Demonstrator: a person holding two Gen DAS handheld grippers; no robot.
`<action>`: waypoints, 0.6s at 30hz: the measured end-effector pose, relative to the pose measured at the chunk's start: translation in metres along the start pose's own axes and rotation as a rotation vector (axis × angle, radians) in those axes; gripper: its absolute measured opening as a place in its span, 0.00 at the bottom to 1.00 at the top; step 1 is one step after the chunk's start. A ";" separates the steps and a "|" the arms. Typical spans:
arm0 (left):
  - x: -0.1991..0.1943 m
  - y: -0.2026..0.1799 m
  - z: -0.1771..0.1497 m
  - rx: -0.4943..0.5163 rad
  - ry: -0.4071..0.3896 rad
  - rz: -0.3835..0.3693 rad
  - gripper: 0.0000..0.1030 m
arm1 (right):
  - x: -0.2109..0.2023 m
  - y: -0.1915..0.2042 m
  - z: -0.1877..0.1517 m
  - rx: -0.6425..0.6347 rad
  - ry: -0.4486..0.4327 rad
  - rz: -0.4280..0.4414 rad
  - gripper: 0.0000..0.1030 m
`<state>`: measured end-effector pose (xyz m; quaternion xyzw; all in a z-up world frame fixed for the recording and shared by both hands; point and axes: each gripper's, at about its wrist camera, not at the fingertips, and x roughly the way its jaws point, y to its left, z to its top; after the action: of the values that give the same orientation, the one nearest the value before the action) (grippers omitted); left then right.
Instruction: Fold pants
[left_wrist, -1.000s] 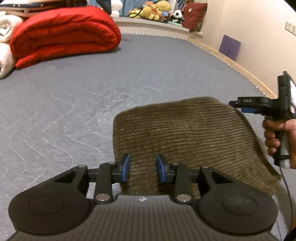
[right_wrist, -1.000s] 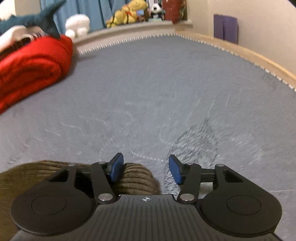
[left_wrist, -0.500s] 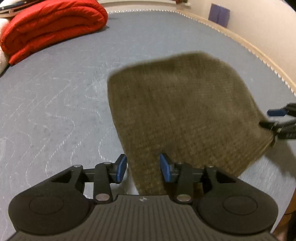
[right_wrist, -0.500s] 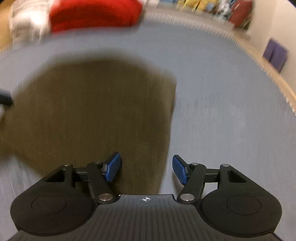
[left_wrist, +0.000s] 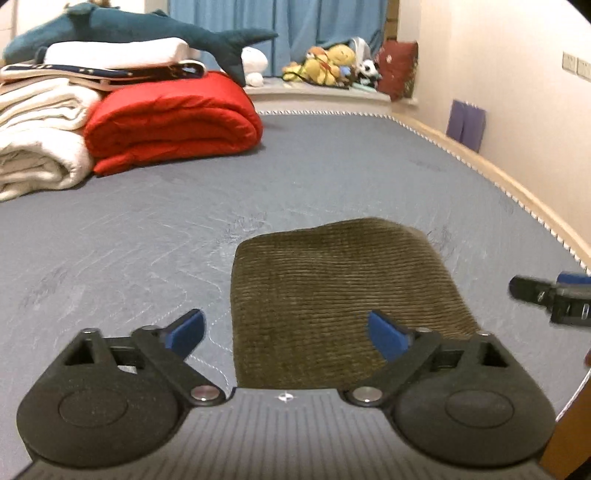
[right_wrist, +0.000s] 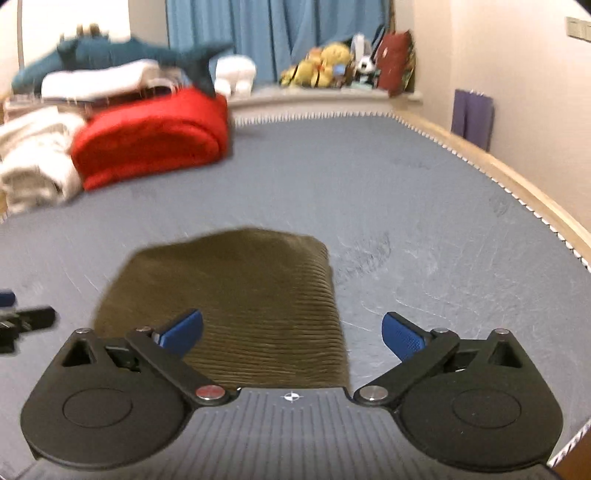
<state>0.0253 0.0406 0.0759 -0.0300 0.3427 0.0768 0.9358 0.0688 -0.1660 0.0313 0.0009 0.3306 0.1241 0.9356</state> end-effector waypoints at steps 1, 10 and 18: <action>-0.005 0.000 -0.003 -0.018 -0.004 0.004 1.00 | -0.006 0.004 -0.005 0.008 -0.013 0.010 0.99; 0.027 -0.006 -0.054 -0.123 0.143 0.070 1.00 | 0.007 0.002 -0.047 0.056 -0.005 -0.030 0.99; 0.041 -0.009 -0.059 -0.091 0.168 0.055 1.00 | 0.023 0.000 -0.052 0.051 0.058 -0.019 0.99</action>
<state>0.0201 0.0306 0.0039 -0.0691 0.4170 0.1153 0.8989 0.0542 -0.1645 -0.0234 0.0178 0.3603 0.1070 0.9265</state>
